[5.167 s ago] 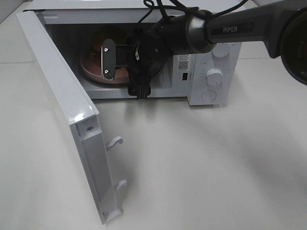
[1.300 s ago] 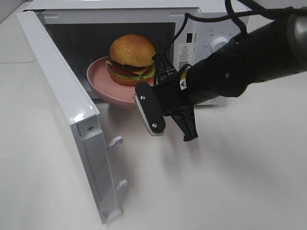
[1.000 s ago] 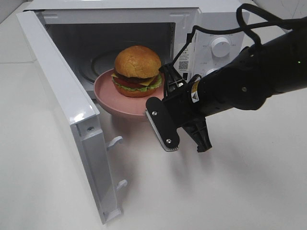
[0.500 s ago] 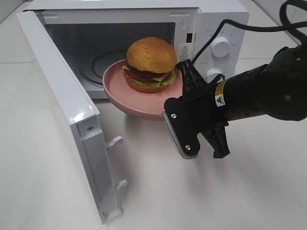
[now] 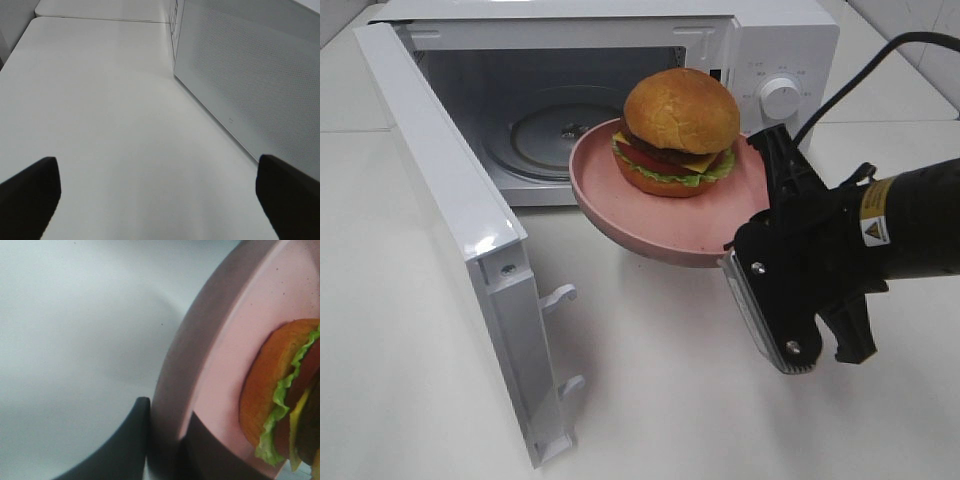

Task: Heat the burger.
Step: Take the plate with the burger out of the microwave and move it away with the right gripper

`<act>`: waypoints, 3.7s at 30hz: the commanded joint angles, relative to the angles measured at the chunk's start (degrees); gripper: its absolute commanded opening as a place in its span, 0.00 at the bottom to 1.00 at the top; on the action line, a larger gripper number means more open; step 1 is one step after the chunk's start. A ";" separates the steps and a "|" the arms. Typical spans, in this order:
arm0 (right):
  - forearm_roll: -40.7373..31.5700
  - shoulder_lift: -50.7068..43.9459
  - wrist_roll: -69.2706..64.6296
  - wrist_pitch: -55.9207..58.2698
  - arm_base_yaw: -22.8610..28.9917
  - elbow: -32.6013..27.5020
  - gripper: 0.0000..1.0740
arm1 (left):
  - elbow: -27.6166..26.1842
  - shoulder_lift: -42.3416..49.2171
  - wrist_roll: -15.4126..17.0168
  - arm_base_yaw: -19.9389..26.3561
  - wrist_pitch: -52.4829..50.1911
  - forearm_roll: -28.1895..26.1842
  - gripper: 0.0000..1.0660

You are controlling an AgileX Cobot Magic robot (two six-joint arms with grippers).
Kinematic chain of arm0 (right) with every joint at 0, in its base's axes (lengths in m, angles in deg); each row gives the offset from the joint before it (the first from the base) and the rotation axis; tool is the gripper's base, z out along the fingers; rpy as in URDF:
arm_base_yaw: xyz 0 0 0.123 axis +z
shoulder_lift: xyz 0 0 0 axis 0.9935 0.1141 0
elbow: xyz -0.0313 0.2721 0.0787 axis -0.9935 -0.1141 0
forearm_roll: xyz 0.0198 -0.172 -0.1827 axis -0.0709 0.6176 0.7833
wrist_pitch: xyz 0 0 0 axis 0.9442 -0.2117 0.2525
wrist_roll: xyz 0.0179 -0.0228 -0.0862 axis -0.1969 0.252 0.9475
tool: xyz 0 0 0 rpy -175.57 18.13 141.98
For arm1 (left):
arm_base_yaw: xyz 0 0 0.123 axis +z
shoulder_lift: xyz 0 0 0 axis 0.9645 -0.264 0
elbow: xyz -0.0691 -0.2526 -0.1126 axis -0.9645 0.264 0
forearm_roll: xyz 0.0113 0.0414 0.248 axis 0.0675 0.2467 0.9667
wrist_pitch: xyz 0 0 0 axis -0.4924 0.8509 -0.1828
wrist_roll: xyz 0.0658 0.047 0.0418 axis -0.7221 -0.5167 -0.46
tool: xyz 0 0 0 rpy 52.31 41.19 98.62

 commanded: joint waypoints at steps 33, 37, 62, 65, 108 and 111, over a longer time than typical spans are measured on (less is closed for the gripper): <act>12.78 -35.92 -21.60 34.32 -0.23 -6.88 0.04 | 0.06 0.69 -0.06 0.11 -0.46 -0.11 0.92; 16.33 -35.92 -28.99 37.76 -0.23 -6.88 0.05 | 0.06 0.69 -0.06 0.11 -0.46 -0.11 0.92; 31.46 -35.47 -63.71 44.92 -0.23 -6.88 0.06 | 0.06 0.69 -0.06 0.11 -0.46 -0.11 0.92; 32.14 -34.78 -66.75 46.52 -0.23 -6.88 0.06 | 0.06 0.69 -0.06 0.11 -0.46 -0.11 0.92; 36.33 16.04 -123.53 57.41 -1.15 -2.86 0.07 | 0.06 0.69 -0.06 0.11 -0.46 -0.11 0.92; 36.78 19.08 -125.08 55.06 -2.86 -2.52 0.07 | 0.06 0.69 -0.06 0.11 -0.46 -0.11 0.92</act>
